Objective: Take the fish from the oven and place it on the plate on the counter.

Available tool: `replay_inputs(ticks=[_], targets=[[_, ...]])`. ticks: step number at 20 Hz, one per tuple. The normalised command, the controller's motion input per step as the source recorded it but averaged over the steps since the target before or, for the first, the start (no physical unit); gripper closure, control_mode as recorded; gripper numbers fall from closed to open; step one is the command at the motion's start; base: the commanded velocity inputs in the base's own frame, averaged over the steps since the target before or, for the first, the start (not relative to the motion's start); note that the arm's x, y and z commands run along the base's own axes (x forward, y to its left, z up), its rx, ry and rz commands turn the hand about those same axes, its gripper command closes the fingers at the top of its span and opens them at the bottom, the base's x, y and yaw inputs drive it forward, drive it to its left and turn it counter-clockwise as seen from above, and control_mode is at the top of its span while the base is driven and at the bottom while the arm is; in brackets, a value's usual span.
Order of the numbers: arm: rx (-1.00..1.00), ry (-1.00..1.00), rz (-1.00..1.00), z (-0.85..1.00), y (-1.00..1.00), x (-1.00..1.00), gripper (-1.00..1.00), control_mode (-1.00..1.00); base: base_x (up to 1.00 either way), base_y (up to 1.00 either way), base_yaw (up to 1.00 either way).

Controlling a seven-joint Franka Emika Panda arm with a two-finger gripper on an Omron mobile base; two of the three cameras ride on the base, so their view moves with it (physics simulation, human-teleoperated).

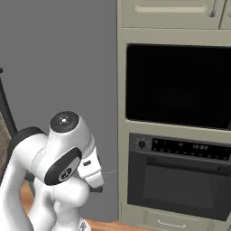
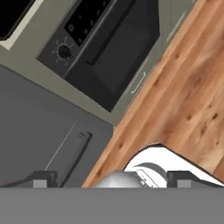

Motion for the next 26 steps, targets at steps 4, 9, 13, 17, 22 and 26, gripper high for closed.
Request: replay_inputs(ticks=[4,9,13,17,22,26], targets=[[0.00,-0.32,-0.08,-0.38,-0.53,-0.02,-1.00,-1.00,0.00,0.00,0.00],[0.00,-0.43,-0.03,-0.41,-0.41,0.00,-1.00,-1.00,0.00,0.00,0.00],[0.00,-0.48,0.00,-0.48,-0.18,0.04,-1.00,-1.00,0.00,0.00,0.00],[0.08,-0.41,0.00,-0.46,-0.39,0.01,-1.00,-1.00,0.00,0.00,0.00],[0.22,-0.29,0.03,-0.57,-0.46,0.15,-1.00,-1.00,0.00,0.00,0.00],[0.26,-0.09,0.06,-0.49,-0.40,0.38,-1.00,-1.00,0.00,0.00,0.00]])
